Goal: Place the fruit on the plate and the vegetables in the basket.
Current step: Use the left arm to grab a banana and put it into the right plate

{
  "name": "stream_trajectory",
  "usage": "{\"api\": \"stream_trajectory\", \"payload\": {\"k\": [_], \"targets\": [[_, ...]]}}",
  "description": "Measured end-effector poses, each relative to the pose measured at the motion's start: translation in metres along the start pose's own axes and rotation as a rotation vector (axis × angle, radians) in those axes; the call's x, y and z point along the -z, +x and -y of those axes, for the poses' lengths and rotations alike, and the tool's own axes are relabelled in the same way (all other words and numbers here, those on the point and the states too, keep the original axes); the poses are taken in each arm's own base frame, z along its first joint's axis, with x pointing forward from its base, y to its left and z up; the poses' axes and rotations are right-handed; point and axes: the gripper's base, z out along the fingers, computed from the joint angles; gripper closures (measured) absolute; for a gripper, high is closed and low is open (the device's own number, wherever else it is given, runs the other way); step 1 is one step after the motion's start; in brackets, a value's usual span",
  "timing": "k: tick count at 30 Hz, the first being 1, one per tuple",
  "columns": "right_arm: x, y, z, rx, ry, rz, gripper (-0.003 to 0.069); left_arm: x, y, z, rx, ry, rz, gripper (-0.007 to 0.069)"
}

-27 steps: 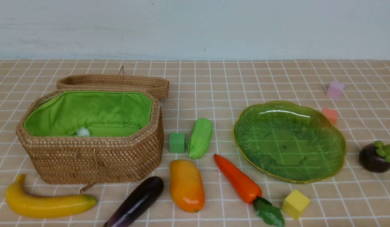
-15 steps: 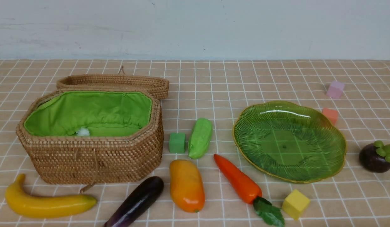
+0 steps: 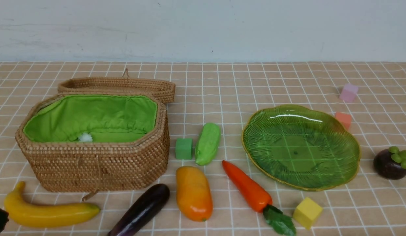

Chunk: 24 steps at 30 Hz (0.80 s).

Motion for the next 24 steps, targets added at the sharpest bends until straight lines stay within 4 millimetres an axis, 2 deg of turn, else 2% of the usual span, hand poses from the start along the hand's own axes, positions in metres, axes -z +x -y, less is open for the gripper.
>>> {"api": "stream_trajectory", "payload": {"k": [4,5,6,10,12,13,15,16,18,19,20,21,24], "targets": [[0.0,0.0,0.0,0.0,0.0,0.0,0.0416,0.002,-0.01,0.019,-0.012,0.004,-0.066,0.0547],[0.0,0.0,0.0,0.0,0.0,0.0,0.0416,0.001,-0.018,0.032,-0.052,-0.001,-0.108,0.0613],[0.0,0.0,0.0,0.0,0.0,0.0,0.0416,0.0,-0.019,0.033,-0.066,-0.007,-0.118,0.062],[0.0,-0.001,0.001,0.025,0.01,0.005,0.0416,-0.017,-0.041,0.074,-0.317,-0.066,-0.374,0.0638],[0.0,-0.001,0.001,0.042,0.016,0.012,0.0416,-0.022,-0.043,0.079,-0.368,-0.082,-0.446,0.0638],[0.0,-0.003,0.002,0.072,0.024,0.042,0.0416,-0.034,-0.046,0.086,-0.446,-0.111,-0.574,0.0638],[-0.001,-0.004,0.002,0.049,0.019,0.064,0.0416,-0.039,-0.046,0.088,-0.476,-0.118,-0.618,0.0638],[0.0,-0.01,0.0,-0.05,-0.004,0.128,0.0416,-0.053,-0.046,0.089,-0.49,-0.144,-0.694,0.0638],[0.0,-0.014,-0.001,-0.123,-0.022,0.173,0.0416,-0.06,-0.044,0.088,-0.491,-0.159,-0.728,0.0638],[0.002,-0.021,-0.002,-0.259,-0.057,0.253,0.0416,-0.067,-0.043,0.086,-0.499,-0.175,-0.773,0.0638],[0.002,-0.021,-0.002,-0.259,-0.057,0.253,0.0416,-0.068,-0.042,0.086,-0.501,-0.176,-0.777,0.0638],[0.004,-0.028,-0.002,-0.363,-0.085,0.326,0.0416,-0.074,-0.04,0.084,-0.531,-0.181,-0.827,0.0638],[0.007,-0.034,-0.002,-0.463,-0.117,0.399,0.0416,-0.082,-0.036,0.08,-0.578,-0.18,-0.89,0.0638]]}}
